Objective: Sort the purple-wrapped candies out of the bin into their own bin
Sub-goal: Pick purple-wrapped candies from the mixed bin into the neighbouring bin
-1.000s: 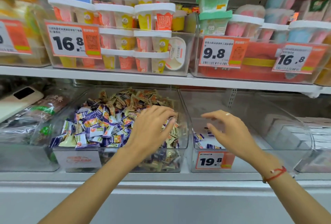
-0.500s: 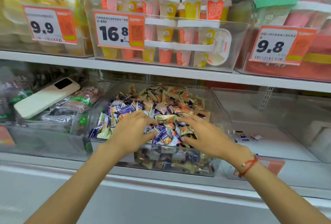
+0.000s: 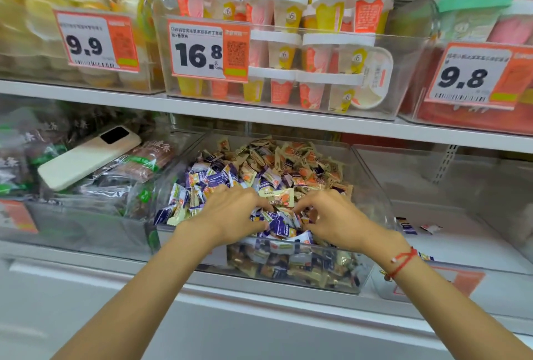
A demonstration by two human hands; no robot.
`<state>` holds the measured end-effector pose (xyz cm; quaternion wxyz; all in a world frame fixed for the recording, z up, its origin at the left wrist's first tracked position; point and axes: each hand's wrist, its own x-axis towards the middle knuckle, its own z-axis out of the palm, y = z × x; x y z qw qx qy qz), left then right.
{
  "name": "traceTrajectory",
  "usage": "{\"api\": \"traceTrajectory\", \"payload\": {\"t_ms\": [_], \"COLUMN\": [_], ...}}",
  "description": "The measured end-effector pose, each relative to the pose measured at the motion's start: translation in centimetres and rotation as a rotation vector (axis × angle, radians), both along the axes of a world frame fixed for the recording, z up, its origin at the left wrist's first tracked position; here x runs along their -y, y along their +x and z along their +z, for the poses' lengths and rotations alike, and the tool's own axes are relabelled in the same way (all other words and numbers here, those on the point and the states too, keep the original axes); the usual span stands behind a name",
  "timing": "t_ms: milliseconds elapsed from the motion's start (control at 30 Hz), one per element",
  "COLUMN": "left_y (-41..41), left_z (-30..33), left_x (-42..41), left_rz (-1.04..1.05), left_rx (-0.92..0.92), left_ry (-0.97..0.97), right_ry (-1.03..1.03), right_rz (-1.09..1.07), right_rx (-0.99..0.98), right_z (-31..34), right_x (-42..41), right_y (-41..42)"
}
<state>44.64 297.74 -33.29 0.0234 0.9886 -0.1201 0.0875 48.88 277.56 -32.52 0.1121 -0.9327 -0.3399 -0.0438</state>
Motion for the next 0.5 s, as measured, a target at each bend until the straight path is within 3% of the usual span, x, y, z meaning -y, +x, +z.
{"api": "traceTrajectory", "payload": {"t_ms": [133,300,400,500], "left_y": [-0.1,-1.4,-2.0,-2.8], "left_z": [-0.6,-2.2,-2.1,-0.7], "left_x": [0.5,0.9,1.2,3.7], "left_rz": [0.009,0.042,0.017,0.017], "left_rx": [0.186,0.508,0.539,0.478], "left_ry": [-0.051,-0.272,-0.344,-0.585], "right_ry": [0.084,0.252,0.427,0.538], "right_rz": [-0.005,-0.051,-0.016,-0.045], "right_rx": [-0.015,0.042,0.176,0.356], "right_z": [0.6,0.9,1.8,2.8], "right_x": [0.9,3.5,5.7,8.1], "right_y": [-0.9,-2.5,-3.4,-4.0]}}
